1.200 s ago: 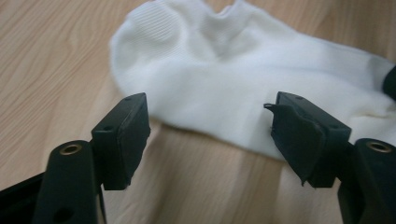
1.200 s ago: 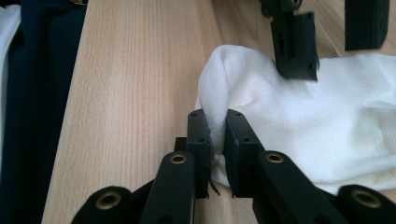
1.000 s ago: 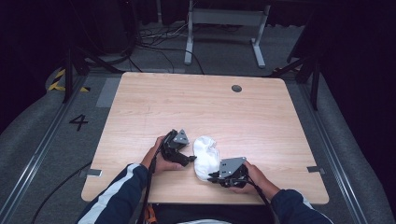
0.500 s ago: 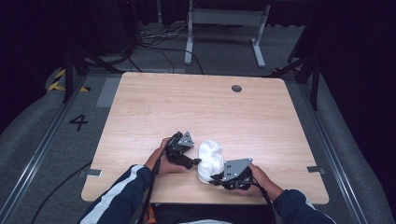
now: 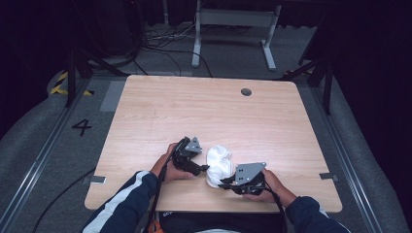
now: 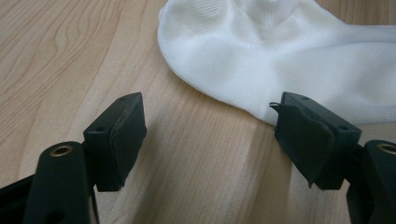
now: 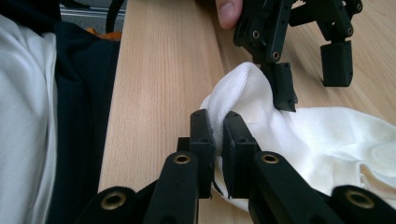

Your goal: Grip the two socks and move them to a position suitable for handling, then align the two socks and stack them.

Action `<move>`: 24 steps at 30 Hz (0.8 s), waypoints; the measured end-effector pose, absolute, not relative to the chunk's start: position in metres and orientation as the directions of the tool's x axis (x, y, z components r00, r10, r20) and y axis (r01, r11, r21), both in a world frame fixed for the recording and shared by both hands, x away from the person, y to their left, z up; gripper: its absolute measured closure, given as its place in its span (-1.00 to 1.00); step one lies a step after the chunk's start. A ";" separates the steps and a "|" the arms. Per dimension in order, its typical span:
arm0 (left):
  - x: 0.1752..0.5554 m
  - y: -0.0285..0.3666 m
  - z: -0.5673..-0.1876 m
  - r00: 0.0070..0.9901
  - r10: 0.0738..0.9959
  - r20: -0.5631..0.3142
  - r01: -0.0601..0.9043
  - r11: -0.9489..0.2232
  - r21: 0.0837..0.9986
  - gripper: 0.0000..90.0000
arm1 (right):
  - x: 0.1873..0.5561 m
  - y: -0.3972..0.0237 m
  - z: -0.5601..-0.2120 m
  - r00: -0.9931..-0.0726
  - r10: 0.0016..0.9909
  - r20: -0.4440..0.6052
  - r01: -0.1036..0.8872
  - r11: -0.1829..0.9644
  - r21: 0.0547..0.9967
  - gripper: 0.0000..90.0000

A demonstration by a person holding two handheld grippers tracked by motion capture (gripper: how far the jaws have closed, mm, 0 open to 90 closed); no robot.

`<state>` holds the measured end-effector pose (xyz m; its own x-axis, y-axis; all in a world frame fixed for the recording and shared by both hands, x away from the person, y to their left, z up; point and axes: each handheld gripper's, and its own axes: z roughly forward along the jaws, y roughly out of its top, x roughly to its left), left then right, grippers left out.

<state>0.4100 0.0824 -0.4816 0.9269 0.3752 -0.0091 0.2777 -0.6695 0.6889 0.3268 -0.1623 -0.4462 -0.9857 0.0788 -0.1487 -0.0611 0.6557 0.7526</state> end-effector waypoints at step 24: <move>0.412 0.086 -0.481 0.898 0.438 -0.025 0.334 -0.646 0.687 -0.52 | 0.317 -0.164 -0.429 -0.979 0.070 -0.193 -0.108 0.627 0.772 0.88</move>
<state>0.4125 0.0860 -0.4811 0.8984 0.4384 -0.0249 0.3340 -0.6457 0.6867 0.3166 -0.1639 -0.4291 -0.9786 0.0701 -0.1935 -0.1077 0.6267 0.7718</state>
